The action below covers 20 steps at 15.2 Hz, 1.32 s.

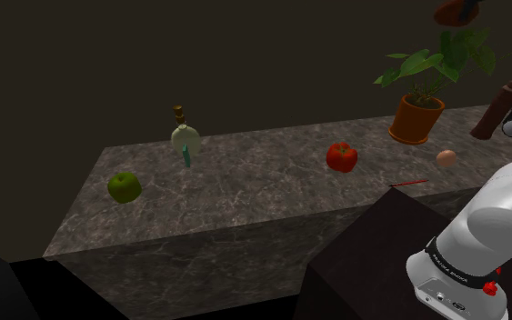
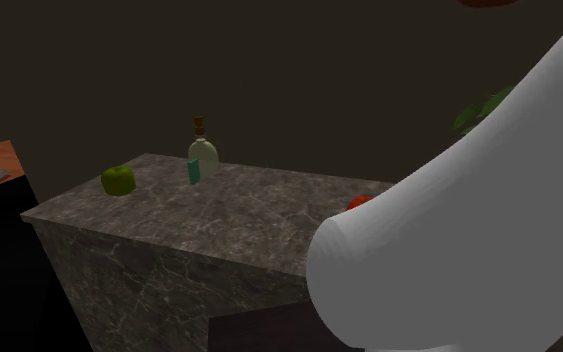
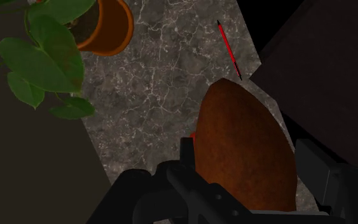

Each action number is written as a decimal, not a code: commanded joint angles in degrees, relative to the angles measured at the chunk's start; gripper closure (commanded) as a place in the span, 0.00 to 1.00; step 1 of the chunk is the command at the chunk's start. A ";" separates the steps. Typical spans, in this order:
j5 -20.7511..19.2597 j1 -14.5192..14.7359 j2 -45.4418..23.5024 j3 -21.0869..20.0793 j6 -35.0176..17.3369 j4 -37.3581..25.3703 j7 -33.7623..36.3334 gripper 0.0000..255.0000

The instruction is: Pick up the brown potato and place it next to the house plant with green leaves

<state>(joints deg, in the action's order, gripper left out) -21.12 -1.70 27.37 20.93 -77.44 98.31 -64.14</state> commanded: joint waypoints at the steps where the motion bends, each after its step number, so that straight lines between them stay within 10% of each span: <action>1: -0.68 -0.53 -0.56 2.60 -0.87 -0.71 -3.15 1.00; 20: -3.59 -2.44 4.09 7.18 -13.16 14.82 -4.09 1.00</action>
<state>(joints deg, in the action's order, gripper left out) -24.51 -4.03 31.01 28.06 -89.84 111.94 -68.48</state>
